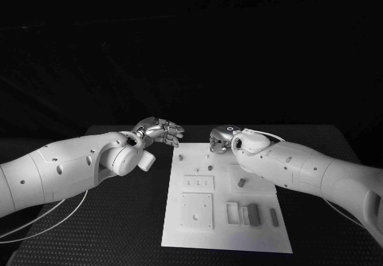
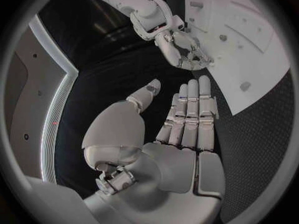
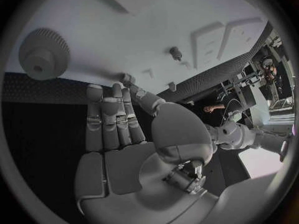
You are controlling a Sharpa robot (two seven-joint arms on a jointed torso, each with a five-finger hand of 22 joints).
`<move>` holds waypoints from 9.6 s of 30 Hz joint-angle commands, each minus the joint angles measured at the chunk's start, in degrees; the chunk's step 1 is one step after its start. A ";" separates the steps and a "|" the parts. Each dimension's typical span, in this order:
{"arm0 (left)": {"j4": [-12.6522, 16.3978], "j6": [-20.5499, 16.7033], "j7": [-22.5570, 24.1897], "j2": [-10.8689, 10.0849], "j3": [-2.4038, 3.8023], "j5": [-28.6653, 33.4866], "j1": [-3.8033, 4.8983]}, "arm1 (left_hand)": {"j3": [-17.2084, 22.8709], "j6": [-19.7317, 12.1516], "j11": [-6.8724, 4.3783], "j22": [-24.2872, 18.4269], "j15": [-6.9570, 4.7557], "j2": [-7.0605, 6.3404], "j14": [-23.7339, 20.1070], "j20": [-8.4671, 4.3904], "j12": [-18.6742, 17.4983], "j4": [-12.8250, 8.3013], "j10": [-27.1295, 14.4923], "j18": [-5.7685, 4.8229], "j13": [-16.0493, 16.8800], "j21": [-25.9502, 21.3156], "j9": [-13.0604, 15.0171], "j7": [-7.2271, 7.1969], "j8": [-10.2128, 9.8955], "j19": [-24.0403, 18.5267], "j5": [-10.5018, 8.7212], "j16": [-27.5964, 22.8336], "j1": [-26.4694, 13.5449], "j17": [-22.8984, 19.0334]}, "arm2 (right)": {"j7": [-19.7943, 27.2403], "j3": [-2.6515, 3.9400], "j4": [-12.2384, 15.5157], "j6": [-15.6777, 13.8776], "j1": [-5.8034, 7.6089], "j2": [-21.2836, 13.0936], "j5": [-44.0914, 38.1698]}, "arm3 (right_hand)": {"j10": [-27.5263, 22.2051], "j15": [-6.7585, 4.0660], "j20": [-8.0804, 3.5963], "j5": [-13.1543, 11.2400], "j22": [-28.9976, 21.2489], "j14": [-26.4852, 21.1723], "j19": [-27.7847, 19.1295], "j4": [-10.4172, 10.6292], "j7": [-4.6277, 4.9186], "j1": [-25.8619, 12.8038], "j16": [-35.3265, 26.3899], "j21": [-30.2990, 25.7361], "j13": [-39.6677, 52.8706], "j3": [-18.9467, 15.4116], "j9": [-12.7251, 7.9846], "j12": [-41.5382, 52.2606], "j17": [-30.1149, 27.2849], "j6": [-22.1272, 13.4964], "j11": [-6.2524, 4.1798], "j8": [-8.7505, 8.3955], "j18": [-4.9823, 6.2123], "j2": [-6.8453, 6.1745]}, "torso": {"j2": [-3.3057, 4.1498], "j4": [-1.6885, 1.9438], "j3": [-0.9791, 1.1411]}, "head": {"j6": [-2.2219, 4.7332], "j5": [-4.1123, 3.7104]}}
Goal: Assemble the parts on the task board
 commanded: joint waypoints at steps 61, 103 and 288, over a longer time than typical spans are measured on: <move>0.15 0.80 0.18 0.09 0.06 -0.19 0.09 | -0.16 -0.48 0.43 0.19 0.18 -0.44 0.23 -0.09 -0.46 0.39 0.20 0.53 0.21 -0.27 0.00 1.88 -0.35 -0.40 -0.11 -0.65 0.06 0.36 | 3.44 -0.18 -1.63 3.12 -1.49 0.14 2.93 | -1.23 -0.28 1.03 0.12 1.06 -3.16 -2.61 -0.09 0.85 2.91 0.49 -0.30 5.40 -0.64 -0.65 1.43 -1.20 -3.37 0.18 -0.27 3.83 -6.02 | 0.00 0.00 0.04 | -0.78 0.28; 0.37 1.04 -0.08 -0.21 0.06 -0.19 0.14 | -0.18 -0.53 0.44 0.26 0.19 -0.46 0.28 -0.08 -0.61 0.43 0.21 0.52 0.29 -0.34 0.00 1.90 -0.38 -0.41 -0.11 -0.87 0.05 0.57 | 0.43 -0.09 -1.07 -5.29 -1.39 -0.95 2.82 | 1.16 -3.16 -0.62 0.14 1.14 -0.43 0.48 0.73 -1.65 1.47 1.92 1.59 21.01 -0.30 4.26 6.69 -0.86 2.70 -2.75 3.27 3.83 -2.76 | -0.05 -0.08 0.02 | -0.72 0.42; -2.18 2.54 1.13 0.19 0.03 -0.64 0.36 | -0.28 0.76 0.22 0.89 0.23 -0.84 0.74 -0.03 -1.40 0.58 1.05 0.53 1.20 -0.93 0.24 1.30 0.15 -0.37 -0.11 -2.68 0.09 2.27 | 5.49 3.20 -0.47 5.31 -0.26 -9.70 6.70 | -7.33 -3.82 -1.63 0.07 1.26 -3.59 -0.84 2.61 0.34 0.19 14.02 8.44 54.40 -2.64 1.72 57.70 9.31 -5.52 -3.72 -2.38 3.83 -11.83 | -0.47 -1.10 0.26 | 0.50 -0.13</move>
